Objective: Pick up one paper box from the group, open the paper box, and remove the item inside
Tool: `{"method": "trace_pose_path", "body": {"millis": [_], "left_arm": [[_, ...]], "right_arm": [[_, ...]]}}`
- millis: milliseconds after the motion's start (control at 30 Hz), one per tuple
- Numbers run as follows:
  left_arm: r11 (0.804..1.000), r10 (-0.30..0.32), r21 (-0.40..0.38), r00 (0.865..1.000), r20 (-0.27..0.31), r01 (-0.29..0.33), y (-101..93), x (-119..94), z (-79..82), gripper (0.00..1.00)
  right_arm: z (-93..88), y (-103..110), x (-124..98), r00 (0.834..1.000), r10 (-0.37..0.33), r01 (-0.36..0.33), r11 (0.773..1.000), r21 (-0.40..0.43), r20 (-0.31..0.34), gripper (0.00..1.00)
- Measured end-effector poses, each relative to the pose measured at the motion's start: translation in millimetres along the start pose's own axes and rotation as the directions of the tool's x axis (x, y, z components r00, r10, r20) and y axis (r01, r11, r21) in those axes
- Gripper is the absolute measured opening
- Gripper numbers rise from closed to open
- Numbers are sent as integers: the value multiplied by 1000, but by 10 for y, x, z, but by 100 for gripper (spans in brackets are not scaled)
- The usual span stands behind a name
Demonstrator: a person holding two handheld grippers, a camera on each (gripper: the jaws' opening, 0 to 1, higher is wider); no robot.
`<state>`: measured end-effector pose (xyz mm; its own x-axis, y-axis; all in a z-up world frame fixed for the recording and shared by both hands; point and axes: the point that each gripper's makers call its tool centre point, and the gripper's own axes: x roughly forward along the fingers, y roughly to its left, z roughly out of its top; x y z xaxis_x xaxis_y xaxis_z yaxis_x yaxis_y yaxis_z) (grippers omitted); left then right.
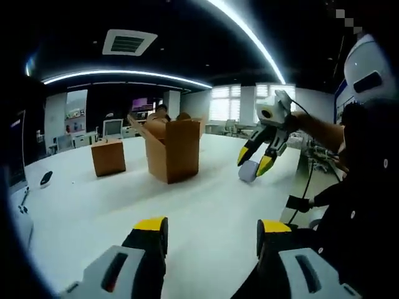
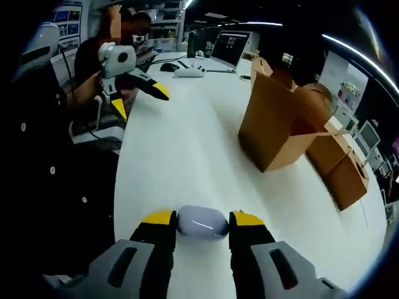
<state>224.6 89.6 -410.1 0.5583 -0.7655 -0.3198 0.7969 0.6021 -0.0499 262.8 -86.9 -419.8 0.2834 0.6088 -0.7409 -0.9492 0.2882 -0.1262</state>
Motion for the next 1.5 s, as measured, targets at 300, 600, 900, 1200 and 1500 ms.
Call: {"method": "trace_pose_path", "body": {"millis": [300,600,900,1200,1500], "left_arm": [[1000,7,2,1000,3,-7,24,-20,29,58],[1000,7,6,1000,2,-7,30,-22,43,58],[1000,13,0,1000,2,-13,57,-41,43,58],[1000,6,-3,1000,-6,-6,49,-24,13,58],[1000,5,-4,1000,-8,-5,54,-13,11,58]], "right_arm": [[276,54,238,998,38,-35,998,-51,43,34],[462,72,409,994,68,-62,995,-80,80,34],[515,54,506,990,100,-91,992,-89,102,34],[403,51,600,986,141,-132,986,-100,93,34],[422,66,599,983,139,-129,988,-86,119,35]]}}
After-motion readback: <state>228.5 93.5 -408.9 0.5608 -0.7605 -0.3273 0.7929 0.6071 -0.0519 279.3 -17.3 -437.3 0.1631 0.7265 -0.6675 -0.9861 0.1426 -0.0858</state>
